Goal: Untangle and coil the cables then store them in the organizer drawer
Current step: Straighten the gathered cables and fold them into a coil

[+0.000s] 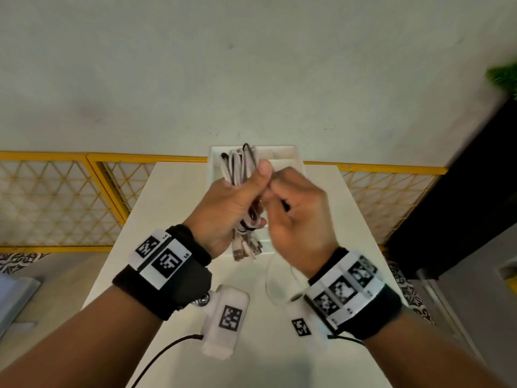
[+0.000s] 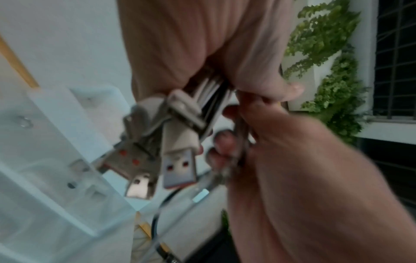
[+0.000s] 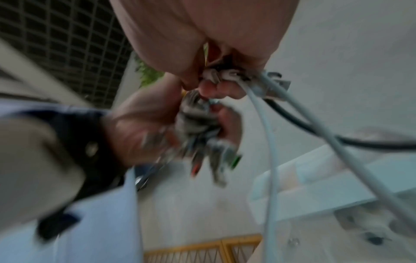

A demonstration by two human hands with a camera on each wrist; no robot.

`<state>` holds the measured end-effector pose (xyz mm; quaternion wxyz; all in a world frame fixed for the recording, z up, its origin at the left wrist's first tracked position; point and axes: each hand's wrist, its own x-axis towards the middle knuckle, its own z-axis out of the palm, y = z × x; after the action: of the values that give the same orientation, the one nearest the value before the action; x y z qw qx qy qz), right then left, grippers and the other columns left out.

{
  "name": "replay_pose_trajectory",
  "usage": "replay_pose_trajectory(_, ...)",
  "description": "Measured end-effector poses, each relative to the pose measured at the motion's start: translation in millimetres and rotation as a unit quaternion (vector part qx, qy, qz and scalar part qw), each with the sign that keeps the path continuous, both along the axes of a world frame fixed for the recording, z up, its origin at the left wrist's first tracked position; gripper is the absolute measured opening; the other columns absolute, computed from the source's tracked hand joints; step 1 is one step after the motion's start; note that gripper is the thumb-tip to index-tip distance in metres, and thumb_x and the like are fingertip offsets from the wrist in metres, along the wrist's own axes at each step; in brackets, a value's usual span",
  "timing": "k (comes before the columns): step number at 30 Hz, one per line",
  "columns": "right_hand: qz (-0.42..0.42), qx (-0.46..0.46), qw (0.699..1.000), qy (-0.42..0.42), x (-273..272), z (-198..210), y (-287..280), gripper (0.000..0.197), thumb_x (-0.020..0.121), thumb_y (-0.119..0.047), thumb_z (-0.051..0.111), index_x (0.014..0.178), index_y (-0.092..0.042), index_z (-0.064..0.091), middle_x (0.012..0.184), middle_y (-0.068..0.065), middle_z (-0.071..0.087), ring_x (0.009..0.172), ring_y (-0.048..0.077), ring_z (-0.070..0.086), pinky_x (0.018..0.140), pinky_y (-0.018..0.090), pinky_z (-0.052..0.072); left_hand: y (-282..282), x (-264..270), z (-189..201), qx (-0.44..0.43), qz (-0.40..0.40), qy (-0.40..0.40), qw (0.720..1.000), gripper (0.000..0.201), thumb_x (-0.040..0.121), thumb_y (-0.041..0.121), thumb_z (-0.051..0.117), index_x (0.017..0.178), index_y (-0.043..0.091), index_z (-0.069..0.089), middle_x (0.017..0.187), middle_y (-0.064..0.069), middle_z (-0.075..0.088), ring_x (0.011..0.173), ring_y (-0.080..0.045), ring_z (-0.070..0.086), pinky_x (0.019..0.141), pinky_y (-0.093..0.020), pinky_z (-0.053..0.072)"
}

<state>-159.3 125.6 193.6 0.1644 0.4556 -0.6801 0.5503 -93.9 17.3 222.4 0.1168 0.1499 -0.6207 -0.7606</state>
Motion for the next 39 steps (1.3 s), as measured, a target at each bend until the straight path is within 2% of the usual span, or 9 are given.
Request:
replay_pose_trajectory(6, 0.02, 0.115, 0.992, 0.037, 7.8, -10.2, -4.7, 0.028, 0.095, -0.013, 0.048, 0.112, -0.006, 0.068, 0.12, 0.011, 0.051, 0.069, 0.018, 0.062, 0.058, 0.033, 0.056, 3.2, -2.1, 0.4, 0.11, 0.036, 0.011, 0.993, 0.025, 0.091, 0.036, 0.066, 0.083, 0.012, 0.07, 0.067, -0.001, 0.068, 0.063, -0.017, 0.069, 0.056, -0.026, 0.056)
replay_pose_trajectory(12, 0.039, 0.08, 0.996, -0.032, 5.6, -26.8, 7.9, 0.043, 0.088, -0.006, 0.07, 0.13, -0.01, 0.065, 0.113, 0.007, 0.049, 0.095, 0.012, 0.062, 0.089, 0.007, 0.047, -9.4, -4.1, -5.7, 0.163, 0.127, 0.033, 0.978, 0.017, 0.092, 0.019, 0.066, 0.078, 0.011, 0.061, 0.067, -0.006, 0.057, 0.057, -0.019, 0.061, 0.053, -0.029, 0.053)
replay_pose_trajectory(15, 0.055, 0.056, 0.994, -0.076, 5.3, -31.0, 8.5, 0.04, 0.087, -0.004, 0.072, 0.127, -0.01, 0.067, 0.11, 0.003, 0.048, 0.101, 0.006, 0.062, 0.093, 0.012, 0.05, -4.3, 0.0, -5.1, 0.113, 0.091, 0.06, 0.988, 0.008, 0.089, 0.007, 0.067, 0.083, 0.006, 0.063, 0.068, -0.011, 0.061, 0.059, -0.019, 0.065, 0.053, -0.027, 0.053)
replay_pose_trajectory(21, 0.08, 0.068, 0.99, -0.093, 7.3, -27.8, 11.4, 0.043, 0.09, -0.006, 0.07, 0.131, -0.02, 0.065, 0.104, 0.0, 0.049, 0.057, 0.0, 0.048, 0.061, 0.006, 0.041, -5.8, -3.1, -1.9, 0.128, 0.14, 0.059, 0.98, 0.034, 0.092, 0.026, 0.066, 0.064, 0.01, 0.055, 0.059, -0.006, 0.053, 0.055, -0.019, 0.056, 0.055, -0.029, 0.052)
replay_pose_trajectory(25, 0.14, 0.021, 0.95, -0.28, 8.7, -30.2, 19.8, 0.062, 0.091, -0.011, 0.069, 0.134, -0.051, 0.047, 0.068, -0.011, 0.058, 0.047, 0.003, 0.043, 0.052, 0.014, 0.039, -17.7, -4.0, 2.5, 0.198, 0.142, 0.102, 0.964, 0.031, 0.097, 0.024, 0.06, 0.067, 0.016, 0.053, 0.053, 0.002, 0.04, 0.048, -0.015, 0.047, 0.056, -0.029, 0.048)
replay_pose_trajectory(29, 0.178, 0.083, 0.93, -0.312, -0.2, -39.2, 33.3, 0.021, 0.093, -0.029, 0.066, 0.114, -0.03, 0.072, 0.052, -0.012, 0.04, 0.047, 0.006, 0.033, 0.048, 0.018, 0.031, -33.8, 4.1, 5.0, 0.236, 0.096, 0.119, 0.96, 0.03, 0.1, 0.023, 0.053, 0.07, 0.02, 0.05, 0.05, 0.005, 0.037, 0.044, -0.012, 0.041, 0.051, -0.025, 0.044)
replay_pose_trajectory(33, 0.17, 0.128, 0.9, -0.38, -19.3, -45.3, 49.8, 0.024, 0.089, -0.046, 0.068, 0.09, -0.026, 0.081, 0.057, 0.002, 0.029, 0.051, 0.015, 0.025, 0.052, 0.034, 0.02, -46.9, 19.2, 7.1, 0.22, -0.003, 0.084, 0.972, 0.022, 0.094, 0.025, 0.056, 0.075, 0.018, 0.047, 0.05, 0.006, 0.038, 0.044, -0.01, 0.04, 0.05, -0.023, 0.044)
replay_pose_trajectory(36, 0.145, 0.216, 0.904, -0.34, -29.6, -28.4, 49.7, 0.026, 0.085, -0.035, 0.071, 0.084, -0.01, 0.08, 0.044, -0.012, 0.04, 0.043, 0.006, 0.032, 0.049, 0.019, 0.025, -35.4, 26.2, 0.5, 0.169, -0.102, 0.005, 0.98, 0.016, 0.09, 0.019, 0.062, 0.078, 0.015, 0.053, 0.055, 0.001, 0.046, 0.044, -0.012, 0.044, 0.049, -0.025, 0.046)
replay_pose_trajectory(39, 0.107, 0.258, 0.927, -0.249, -39.1, -7.2, 38.9, 0.017, 0.085, -0.022, 0.076, 0.081, -0.006, 0.078, 0.053, -0.013, 0.063, 0.049, -0.001, 0.049, 0.055, 0.016, 0.039, -15.0, 25.3, -6.8, -0.031, -0.123, -0.068, 0.99, 0.008, 0.091, 0.017, 0.064, 0.084, 0.012, 0.065, 0.064, -0.001, 0.061, 0.045, -0.014, 0.049, 0.047, -0.025, 0.048)
